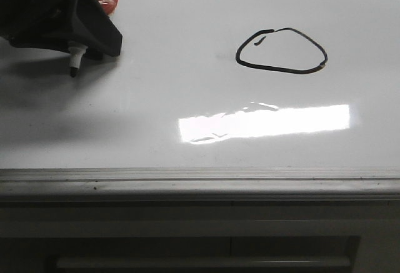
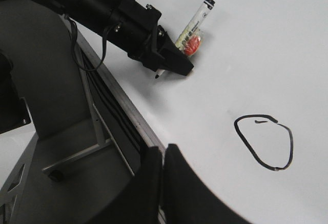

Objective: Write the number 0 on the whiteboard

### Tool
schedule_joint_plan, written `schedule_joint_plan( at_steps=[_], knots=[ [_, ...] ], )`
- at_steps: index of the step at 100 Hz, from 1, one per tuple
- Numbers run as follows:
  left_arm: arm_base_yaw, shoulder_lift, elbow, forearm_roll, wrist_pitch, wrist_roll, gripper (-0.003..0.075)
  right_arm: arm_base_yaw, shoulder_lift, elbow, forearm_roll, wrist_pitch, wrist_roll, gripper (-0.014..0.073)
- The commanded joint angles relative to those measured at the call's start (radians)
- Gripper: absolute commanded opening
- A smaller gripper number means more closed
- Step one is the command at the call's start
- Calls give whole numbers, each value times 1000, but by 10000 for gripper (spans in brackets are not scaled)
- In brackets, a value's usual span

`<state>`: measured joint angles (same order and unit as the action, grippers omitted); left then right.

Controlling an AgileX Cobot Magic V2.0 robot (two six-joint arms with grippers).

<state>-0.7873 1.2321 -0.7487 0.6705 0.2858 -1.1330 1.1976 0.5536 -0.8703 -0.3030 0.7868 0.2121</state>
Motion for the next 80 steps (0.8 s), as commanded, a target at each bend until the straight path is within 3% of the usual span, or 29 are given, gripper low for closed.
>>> schedule_joint_plan(
  at_steps=[1,24,48,68,80],
  knots=[
    [5,13,-15,16,37,-9,18,-7,2,-22,-28,-77,8,-47],
    [5,13,-15,16,38,-9,241,-7,2,-22,-28,-77,20,-47],
    [5,13,-15,16,61,-9,279,-7,2,-22,-28,-77,26,-47],
    [5,13,-15,29,67,-9,502,-7,2,-22,-28,-77,26,-47],
    [5,13,-15,31,83,-9,516,-7,2,-22,-28,-77,26,-47]
  ],
)
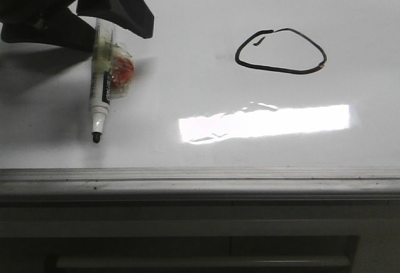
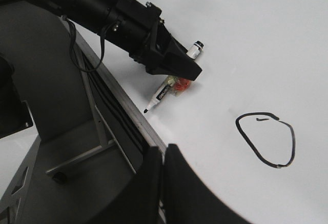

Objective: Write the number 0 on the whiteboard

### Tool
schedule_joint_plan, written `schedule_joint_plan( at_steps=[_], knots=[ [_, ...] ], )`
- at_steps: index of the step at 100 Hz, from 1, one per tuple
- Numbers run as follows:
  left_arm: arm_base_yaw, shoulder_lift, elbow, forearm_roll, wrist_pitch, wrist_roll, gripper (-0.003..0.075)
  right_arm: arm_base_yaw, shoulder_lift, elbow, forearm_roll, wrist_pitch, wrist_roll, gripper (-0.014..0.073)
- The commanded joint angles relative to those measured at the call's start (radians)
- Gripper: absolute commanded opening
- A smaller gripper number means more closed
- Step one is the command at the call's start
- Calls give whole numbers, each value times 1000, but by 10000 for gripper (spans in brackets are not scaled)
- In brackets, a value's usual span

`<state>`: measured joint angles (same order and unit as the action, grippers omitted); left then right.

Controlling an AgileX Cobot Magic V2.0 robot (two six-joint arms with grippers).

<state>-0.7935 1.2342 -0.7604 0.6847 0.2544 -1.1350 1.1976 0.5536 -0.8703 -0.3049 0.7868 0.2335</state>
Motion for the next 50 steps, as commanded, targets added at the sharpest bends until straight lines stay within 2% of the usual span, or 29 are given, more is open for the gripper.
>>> schedule_joint_plan(
  at_steps=[1,25,50],
  knots=[
    [12,11,-3,17,114,-7,516,-7,2,-22,-26,-77,4,-47],
    [12,-35,-37,76,114,-7,517,-7,2,-22,-39,-91,4,-47],
    [-22,-310,-90,137,139,-6,509,-7,-9,-9,-172,-129,4,-47]
  ],
)
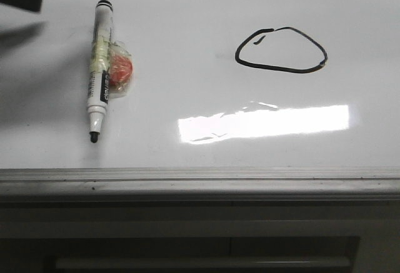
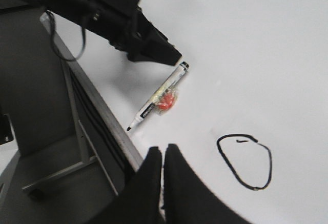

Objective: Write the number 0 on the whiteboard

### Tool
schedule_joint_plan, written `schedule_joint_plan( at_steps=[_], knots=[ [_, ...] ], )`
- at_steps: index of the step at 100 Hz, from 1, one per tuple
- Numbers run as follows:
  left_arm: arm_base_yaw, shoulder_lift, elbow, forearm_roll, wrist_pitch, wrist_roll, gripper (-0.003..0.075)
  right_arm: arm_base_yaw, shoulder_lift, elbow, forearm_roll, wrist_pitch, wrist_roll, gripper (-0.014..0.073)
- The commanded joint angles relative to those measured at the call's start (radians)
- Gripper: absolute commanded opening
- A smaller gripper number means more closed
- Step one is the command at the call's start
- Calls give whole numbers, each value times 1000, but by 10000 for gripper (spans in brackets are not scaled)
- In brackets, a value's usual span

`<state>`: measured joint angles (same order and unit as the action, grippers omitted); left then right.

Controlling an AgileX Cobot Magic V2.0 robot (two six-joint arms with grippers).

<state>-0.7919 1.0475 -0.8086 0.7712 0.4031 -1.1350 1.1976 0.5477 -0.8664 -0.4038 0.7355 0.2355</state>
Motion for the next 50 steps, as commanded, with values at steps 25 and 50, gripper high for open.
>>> schedule_joint_plan(
  at_steps=[25,50],
  knots=[
    [-156,-510,-7,24,271,134,195,-7,-166,151,-255,-104,186,-47],
    [-212,-814,185,-32,278,175,-20,-7,-376,368,-557,-84,481,-47]
  ],
)
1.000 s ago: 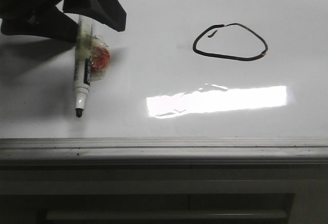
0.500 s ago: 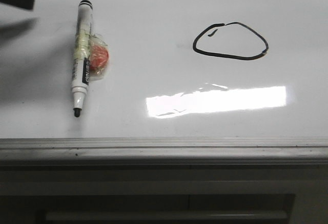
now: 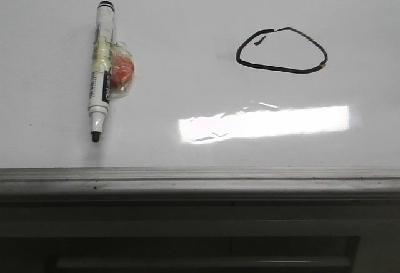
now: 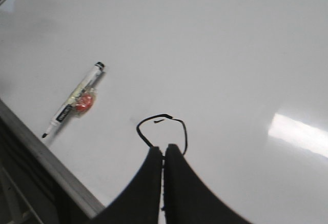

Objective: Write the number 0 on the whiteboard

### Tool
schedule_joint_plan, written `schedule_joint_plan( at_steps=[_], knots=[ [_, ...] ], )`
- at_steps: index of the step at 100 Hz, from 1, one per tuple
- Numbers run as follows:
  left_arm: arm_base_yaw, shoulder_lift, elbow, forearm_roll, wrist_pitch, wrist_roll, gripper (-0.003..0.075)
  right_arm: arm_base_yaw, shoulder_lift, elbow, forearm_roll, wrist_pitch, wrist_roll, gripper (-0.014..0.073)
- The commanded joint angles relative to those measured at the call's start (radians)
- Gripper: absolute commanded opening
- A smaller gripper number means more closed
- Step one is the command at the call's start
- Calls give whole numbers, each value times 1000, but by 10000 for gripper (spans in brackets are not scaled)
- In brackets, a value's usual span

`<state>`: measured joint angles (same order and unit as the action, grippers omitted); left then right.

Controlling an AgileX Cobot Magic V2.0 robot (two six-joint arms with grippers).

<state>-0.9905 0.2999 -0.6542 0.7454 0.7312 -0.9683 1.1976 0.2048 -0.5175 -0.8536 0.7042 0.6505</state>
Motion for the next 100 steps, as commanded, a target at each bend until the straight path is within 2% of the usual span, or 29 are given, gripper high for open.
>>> schedule_joint_plan(
  at_steps=[1,22,86,93,96,100],
  knots=[
    [-14,-79,35,-9,-50,9,-20,-7,-36,21,-107,-52,66,-47],
    [-14,-178,116,-48,-48,9,-20,-7,-58,34,-75,-48,68,-47],
    [-2,-180,156,-48,-61,9,-20,-7,-58,34,-75,-47,68,-47],
    [29,-190,180,-67,-113,73,-20,-7,-58,34,-75,-47,68,-47],
    [50,-192,197,-87,-168,151,-20,-7,-58,34,-75,-47,68,-47],
    [91,-194,229,-145,-274,338,-20,-7,-58,34,-75,-47,68,-47]
  ],
)
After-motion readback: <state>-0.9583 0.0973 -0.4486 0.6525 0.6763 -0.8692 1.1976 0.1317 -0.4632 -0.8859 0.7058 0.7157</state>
